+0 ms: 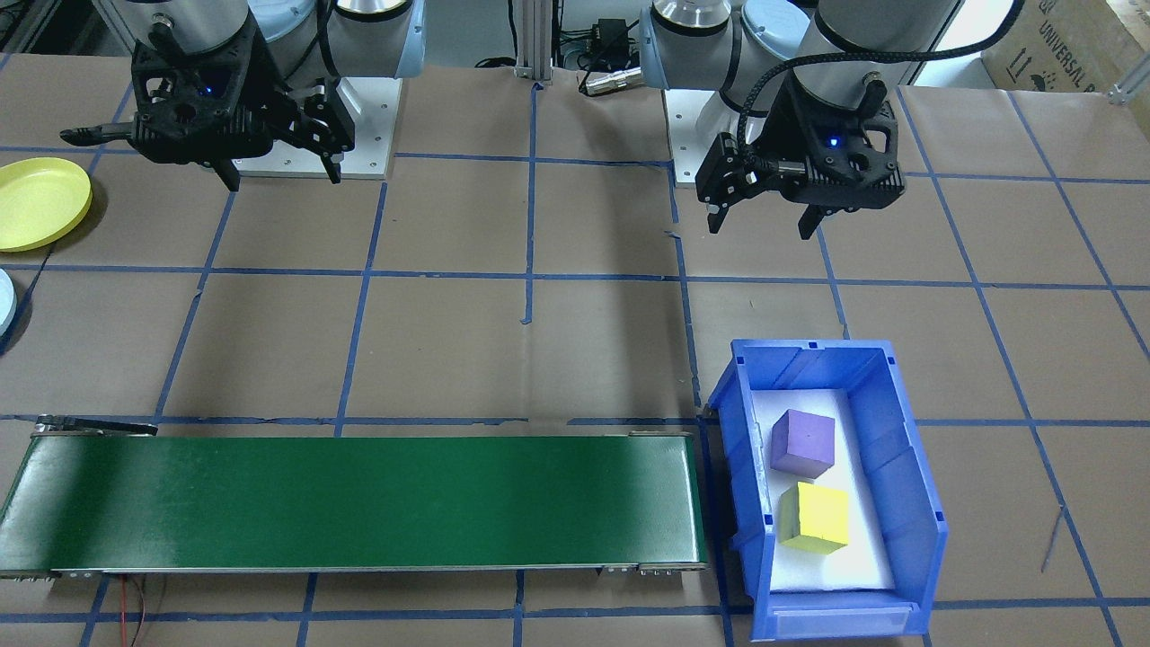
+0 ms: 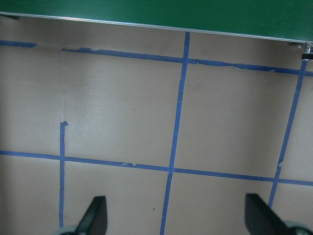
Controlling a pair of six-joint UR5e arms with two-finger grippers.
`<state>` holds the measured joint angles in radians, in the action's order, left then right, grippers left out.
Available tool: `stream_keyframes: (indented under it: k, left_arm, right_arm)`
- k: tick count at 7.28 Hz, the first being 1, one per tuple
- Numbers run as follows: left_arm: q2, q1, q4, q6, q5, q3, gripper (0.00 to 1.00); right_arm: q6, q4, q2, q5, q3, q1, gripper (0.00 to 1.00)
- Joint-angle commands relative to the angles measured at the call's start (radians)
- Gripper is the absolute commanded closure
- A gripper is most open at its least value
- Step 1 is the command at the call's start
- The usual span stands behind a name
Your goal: Move block left to right into plate
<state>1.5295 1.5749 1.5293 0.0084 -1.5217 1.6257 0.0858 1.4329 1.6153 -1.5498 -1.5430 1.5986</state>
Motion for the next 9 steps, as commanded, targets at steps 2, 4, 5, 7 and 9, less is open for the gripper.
stream_keyframes:
  k: [2,4,5,7,9]
  left_arm:
    - [0.0,-0.025,-0.009,0.015,0.0,-0.013,0.0]
    - [-0.006,-0.187,0.02,0.194,-0.035,-0.076,0.0]
    - [0.004,-0.267,0.02,0.293,-0.026,-0.058,0.0]
    - [0.113,-0.283,-0.05,0.308,-0.017,-0.053,0.0]
    - [0.174,-0.277,-0.084,0.311,0.055,-0.04,0.0]
  right_arm:
    - [0.0,0.0,0.0,0.001,0.0,0.0,0.0]
    - [0.0,0.0,-0.002,0.001,0.0,0.0,0.0]
    - [0.0,0.0,0.0,0.001,0.0,0.0,0.0]
    - [0.0,0.0,0.0,0.001,0.0,0.0,0.0]
    - [0.0,0.001,0.0,0.001,-0.002,0.001,0.0]
